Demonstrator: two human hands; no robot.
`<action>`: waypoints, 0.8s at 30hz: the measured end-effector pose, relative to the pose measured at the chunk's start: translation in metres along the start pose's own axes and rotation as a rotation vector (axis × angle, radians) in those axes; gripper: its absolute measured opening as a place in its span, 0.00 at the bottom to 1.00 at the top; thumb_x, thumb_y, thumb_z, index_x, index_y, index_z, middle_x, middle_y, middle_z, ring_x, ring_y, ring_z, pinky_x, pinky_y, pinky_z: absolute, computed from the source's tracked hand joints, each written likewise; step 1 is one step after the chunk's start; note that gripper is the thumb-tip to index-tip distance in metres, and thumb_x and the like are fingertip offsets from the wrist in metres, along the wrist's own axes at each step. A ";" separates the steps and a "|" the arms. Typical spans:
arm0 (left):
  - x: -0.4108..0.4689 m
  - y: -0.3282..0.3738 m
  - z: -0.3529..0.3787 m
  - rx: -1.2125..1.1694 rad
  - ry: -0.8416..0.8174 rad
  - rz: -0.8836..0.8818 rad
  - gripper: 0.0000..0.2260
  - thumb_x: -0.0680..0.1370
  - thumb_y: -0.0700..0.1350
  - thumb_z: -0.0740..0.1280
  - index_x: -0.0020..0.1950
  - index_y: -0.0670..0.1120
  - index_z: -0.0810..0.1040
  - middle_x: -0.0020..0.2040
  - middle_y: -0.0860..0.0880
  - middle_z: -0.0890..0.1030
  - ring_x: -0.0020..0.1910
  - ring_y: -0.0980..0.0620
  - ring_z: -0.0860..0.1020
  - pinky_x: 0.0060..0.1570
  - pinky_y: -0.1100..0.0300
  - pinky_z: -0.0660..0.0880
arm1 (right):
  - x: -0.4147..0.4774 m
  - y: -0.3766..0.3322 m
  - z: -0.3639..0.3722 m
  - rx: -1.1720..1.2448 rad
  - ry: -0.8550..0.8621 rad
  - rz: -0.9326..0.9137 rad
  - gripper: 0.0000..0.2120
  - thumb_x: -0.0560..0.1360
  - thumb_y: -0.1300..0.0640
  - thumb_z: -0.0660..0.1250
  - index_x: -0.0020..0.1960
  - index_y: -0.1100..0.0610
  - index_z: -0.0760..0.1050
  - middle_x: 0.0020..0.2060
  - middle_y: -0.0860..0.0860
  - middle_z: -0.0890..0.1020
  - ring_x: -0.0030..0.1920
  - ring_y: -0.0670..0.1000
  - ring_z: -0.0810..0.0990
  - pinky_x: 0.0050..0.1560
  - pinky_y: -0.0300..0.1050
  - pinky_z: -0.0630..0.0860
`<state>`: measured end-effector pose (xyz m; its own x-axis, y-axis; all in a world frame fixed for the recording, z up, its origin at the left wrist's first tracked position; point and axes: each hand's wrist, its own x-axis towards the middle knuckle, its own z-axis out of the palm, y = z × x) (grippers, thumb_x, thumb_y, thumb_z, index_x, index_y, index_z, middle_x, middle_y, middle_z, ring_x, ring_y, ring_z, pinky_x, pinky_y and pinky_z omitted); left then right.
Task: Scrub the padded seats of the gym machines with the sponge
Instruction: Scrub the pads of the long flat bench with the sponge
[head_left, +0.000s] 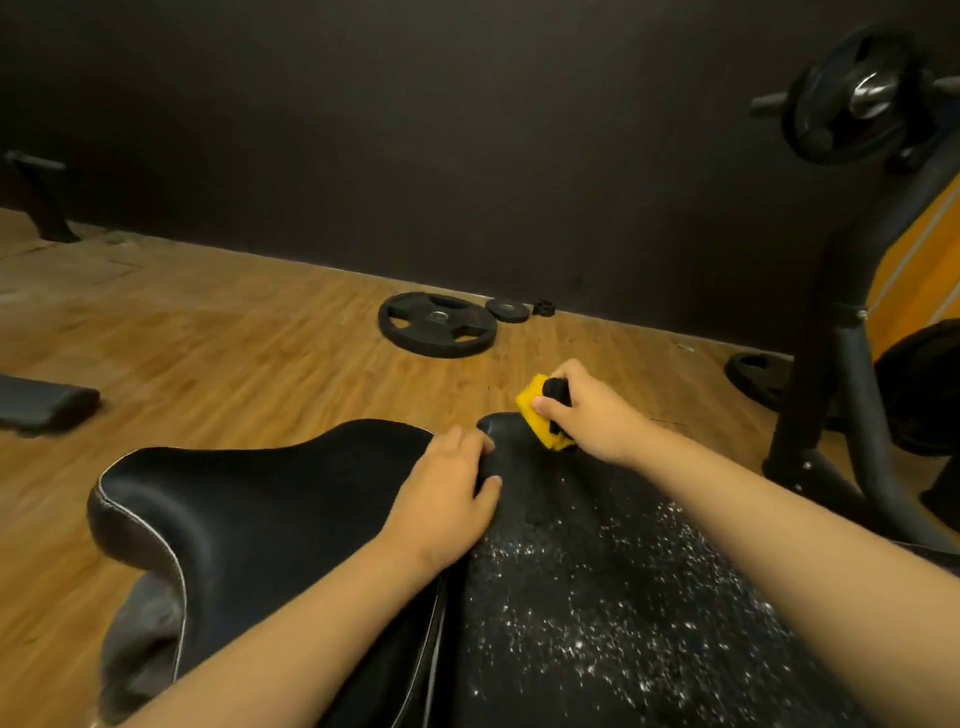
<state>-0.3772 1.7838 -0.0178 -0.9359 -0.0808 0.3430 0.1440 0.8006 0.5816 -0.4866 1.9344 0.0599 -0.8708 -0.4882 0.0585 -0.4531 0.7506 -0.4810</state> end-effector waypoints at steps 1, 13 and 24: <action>0.015 0.001 0.004 0.000 0.015 -0.052 0.16 0.80 0.50 0.63 0.65 0.47 0.70 0.61 0.51 0.71 0.62 0.53 0.68 0.62 0.58 0.68 | 0.014 0.002 0.001 0.002 0.009 -0.019 0.09 0.79 0.50 0.64 0.55 0.53 0.67 0.45 0.50 0.76 0.44 0.49 0.76 0.37 0.41 0.69; 0.065 -0.023 0.034 0.458 -0.146 -0.199 0.25 0.83 0.58 0.46 0.48 0.43 0.77 0.46 0.44 0.79 0.51 0.44 0.74 0.60 0.52 0.63 | 0.119 0.017 0.025 0.015 -0.427 -0.086 0.03 0.78 0.52 0.65 0.51 0.49 0.75 0.43 0.46 0.76 0.43 0.46 0.74 0.42 0.42 0.71; 0.063 -0.019 0.031 0.365 -0.123 -0.196 0.23 0.83 0.58 0.46 0.45 0.46 0.73 0.37 0.49 0.70 0.47 0.46 0.74 0.55 0.55 0.64 | 0.110 0.062 -0.005 0.020 -0.447 -0.145 0.03 0.77 0.52 0.68 0.50 0.47 0.75 0.45 0.45 0.77 0.47 0.47 0.76 0.45 0.41 0.70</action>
<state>-0.4491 1.7817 -0.0305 -0.9687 -0.1984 0.1489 -0.1427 0.9366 0.3200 -0.6118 1.9295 0.0408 -0.6291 -0.7346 -0.2542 -0.5563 0.6539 -0.5128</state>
